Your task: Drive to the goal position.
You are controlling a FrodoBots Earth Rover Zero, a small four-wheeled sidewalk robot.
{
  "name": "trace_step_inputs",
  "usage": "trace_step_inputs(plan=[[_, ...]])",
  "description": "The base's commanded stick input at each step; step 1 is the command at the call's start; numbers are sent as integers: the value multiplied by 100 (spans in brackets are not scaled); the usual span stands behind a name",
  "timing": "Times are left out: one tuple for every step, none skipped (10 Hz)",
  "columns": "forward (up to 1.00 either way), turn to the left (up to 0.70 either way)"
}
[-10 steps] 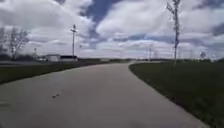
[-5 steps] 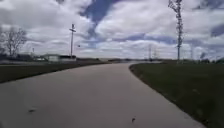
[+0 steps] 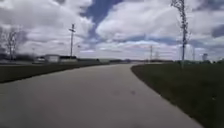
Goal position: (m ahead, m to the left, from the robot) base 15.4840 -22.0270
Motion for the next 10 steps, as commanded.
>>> trace_step_inputs(plan=[[100, 0], [100, 0], [100, -12], [100, -9], [100, 0], [100, 0], [100, 0], [100, -1], [100, -14], [100, -26]])
